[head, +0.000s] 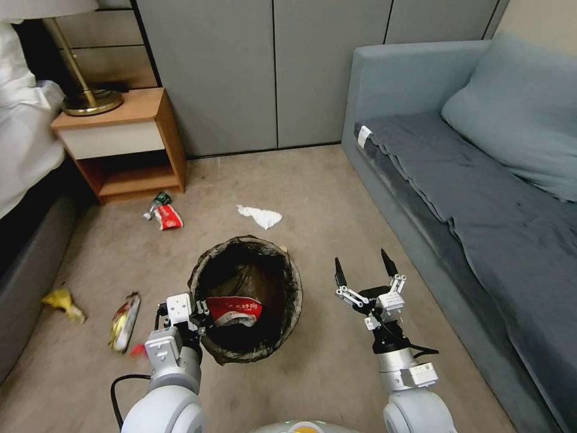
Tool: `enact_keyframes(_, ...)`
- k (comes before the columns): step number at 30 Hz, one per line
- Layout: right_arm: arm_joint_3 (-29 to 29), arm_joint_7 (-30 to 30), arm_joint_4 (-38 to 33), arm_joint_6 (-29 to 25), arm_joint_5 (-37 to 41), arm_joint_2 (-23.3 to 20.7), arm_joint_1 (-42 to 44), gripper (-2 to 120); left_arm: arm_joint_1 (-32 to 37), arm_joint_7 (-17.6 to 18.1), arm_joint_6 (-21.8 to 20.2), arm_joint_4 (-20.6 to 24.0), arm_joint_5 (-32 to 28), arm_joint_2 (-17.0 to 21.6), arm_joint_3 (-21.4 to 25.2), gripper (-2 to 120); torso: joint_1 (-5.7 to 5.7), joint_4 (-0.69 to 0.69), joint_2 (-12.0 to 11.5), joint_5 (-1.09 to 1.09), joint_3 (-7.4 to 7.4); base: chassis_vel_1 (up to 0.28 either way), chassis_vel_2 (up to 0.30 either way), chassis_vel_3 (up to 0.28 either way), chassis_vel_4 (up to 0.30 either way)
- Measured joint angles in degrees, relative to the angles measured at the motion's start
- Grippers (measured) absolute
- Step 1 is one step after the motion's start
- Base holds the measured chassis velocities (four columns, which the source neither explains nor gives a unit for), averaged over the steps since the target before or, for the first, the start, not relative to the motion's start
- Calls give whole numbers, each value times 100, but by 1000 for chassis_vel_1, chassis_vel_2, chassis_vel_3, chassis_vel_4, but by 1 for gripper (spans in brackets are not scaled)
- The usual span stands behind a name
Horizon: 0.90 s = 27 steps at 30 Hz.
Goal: Pick up the trash bin, then pick up the garbage from the floor and place it into the trash bin.
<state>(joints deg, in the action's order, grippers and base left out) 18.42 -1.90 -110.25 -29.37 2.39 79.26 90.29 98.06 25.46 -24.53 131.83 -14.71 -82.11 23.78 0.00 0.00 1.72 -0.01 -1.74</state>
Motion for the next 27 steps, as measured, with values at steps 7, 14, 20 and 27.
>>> enact_keyframes(7,11,121,29,-162,42,1,-55,100,-50,5,-7,-27,2,-6,-3,1,1,2,-1,4,-2,-350,345,343,-343)
enact_keyframes(14,18,160,70,-226,37,6,-84,100,-55,8,-11,-45,4,-31,-12,1,1,1,-1,-1,-2,-190,180,178,-182)
enact_keyframes(20,15,170,94,-264,7,14,-108,100,-50,7,-14,-49,3,-32,-15,1,0,0,0,0,2,41,-51,-59,45)
enact_keyframes(27,22,185,111,-293,-17,15,-134,99,-61,3,-17,-62,9,-33,-15,1,0,0,0,1,1,16,-8,-12,10)
